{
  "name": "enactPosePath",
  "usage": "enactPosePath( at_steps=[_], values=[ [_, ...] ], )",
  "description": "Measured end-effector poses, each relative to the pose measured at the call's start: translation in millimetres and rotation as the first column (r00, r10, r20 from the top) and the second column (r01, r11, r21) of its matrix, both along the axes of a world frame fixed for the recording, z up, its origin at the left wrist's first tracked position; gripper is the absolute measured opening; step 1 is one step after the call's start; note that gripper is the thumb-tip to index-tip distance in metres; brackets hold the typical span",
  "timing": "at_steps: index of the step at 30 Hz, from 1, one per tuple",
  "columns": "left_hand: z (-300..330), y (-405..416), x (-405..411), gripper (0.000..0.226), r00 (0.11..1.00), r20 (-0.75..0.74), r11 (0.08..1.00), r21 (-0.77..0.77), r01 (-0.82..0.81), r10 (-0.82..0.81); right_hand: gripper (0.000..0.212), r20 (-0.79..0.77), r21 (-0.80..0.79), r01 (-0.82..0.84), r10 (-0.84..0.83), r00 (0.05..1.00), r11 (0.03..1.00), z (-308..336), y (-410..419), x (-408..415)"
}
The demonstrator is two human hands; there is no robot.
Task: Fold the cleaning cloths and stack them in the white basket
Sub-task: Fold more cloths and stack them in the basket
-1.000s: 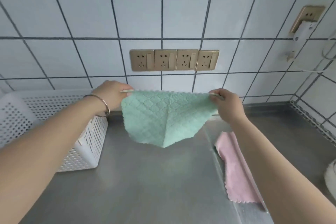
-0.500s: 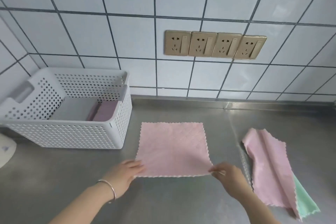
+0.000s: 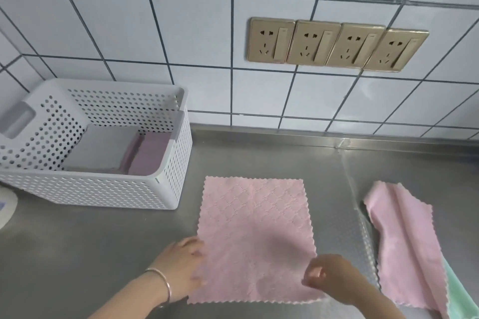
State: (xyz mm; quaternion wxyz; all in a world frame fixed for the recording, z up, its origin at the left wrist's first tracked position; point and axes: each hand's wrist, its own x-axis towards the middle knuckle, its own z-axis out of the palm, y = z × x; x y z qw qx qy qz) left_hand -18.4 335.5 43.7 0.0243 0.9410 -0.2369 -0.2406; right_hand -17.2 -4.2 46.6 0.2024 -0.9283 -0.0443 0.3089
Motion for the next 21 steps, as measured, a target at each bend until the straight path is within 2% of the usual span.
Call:
enactPosePath(
  at_steps=[3,5,7,12,15,19,21],
  values=[
    [-2,-23,38,0.050,0.990,0.125,0.997,-0.052,-0.060,0.066,0.008,0.146,0.013,0.011,-0.012,0.989,1.000,-1,21,33],
    [-14,-43,58,0.059,0.988,0.032,0.987,-0.059,-0.149,0.151,0.021,0.329,-0.049,-0.010,0.025,0.944,0.999,-18,44,56],
    [-31,-66,72,0.062,0.988,0.059,0.990,-0.026,-0.140,0.141,0.029,0.451,-0.069,-0.033,0.061,0.891,0.997,-36,67,73],
    [-59,-102,104,0.062,0.974,0.107,0.980,-0.041,-0.195,0.198,0.056,0.310,-0.180,-0.073,0.127,0.942,0.981,-62,95,107],
    [-75,-91,114,0.062,0.954,0.206,0.976,-0.026,-0.217,0.218,0.052,0.391,-0.220,-0.020,0.107,0.914,0.975,-77,87,113],
    [-92,-67,115,0.070,0.940,0.197,0.960,-0.018,-0.280,0.278,0.059,0.454,-0.214,0.079,0.028,0.891,0.974,-94,71,109],
    [-99,-63,112,0.073,0.921,0.245,0.953,-0.059,-0.298,0.303,0.063,0.478,-0.222,0.139,-0.017,0.878,0.965,-99,70,106]
  ],
)
